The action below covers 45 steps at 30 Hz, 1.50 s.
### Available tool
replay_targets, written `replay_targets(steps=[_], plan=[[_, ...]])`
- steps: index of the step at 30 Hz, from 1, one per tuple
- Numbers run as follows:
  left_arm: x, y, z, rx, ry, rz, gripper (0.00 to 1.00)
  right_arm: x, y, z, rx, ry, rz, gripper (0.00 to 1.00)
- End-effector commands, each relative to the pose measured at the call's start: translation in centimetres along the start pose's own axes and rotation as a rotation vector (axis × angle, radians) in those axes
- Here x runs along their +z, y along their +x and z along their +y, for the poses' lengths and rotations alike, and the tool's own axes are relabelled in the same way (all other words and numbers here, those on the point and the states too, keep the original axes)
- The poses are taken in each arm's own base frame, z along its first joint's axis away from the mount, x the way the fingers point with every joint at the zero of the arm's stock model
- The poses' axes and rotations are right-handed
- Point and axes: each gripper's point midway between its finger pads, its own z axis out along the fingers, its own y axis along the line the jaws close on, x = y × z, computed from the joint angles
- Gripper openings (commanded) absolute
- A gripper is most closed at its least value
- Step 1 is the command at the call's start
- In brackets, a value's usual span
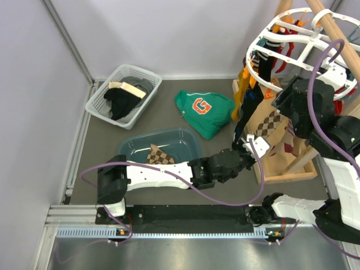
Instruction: Remove the socks clipped to the hanger
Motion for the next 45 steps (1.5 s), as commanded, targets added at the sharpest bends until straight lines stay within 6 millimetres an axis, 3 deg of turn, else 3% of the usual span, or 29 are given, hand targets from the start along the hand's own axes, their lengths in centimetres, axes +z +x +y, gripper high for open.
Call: replay_targets(steps=[1, 10, 13, 15, 17, 20, 26, 45], plan=[[0.1, -2.2, -0.3, -0.029, -0.007, -0.054, 0.00, -1.5, -2.4, 0.1, 0.062, -0.055, -0.061, 0.51], [0.2, -2.1, -0.8, -0.027, -0.001, -0.050, 0.00, -1.7, -1.6, -0.3, 0.076, -0.067, -0.048, 0.51], [0.2, -2.1, -0.8, -0.025, -0.005, -0.049, 0.00, -2.1, -1.4, 0.8, 0.084, -0.147, -0.037, 0.36], [0.2, -2.2, -0.8, -0.024, -0.005, -0.050, 0.00, -2.5, -1.7, 1.5, 0.112, -0.199, -0.045, 0.39], [0.2, -2.3, -0.7, -0.024, -0.006, -0.053, 0.00, -2.5, -1.4, 0.6, 0.110, -0.155, -0.038, 0.48], [0.1, -2.3, -0.7, -0.019, -0.004, -0.051, 0.00, -1.9, -1.0, -0.2, 0.086, -0.093, -0.028, 0.49], [0.0, -2.5, -0.8, -0.015, 0.002, -0.054, 0.00, -1.0, 0.5, -0.5, 0.067, -0.054, -0.006, 0.49], [-0.4, -3.2, -1.5, 0.015, 0.007, -0.065, 0.00, 1.3, 1.5, 0.5, 0.032, 0.010, -0.008, 0.49]])
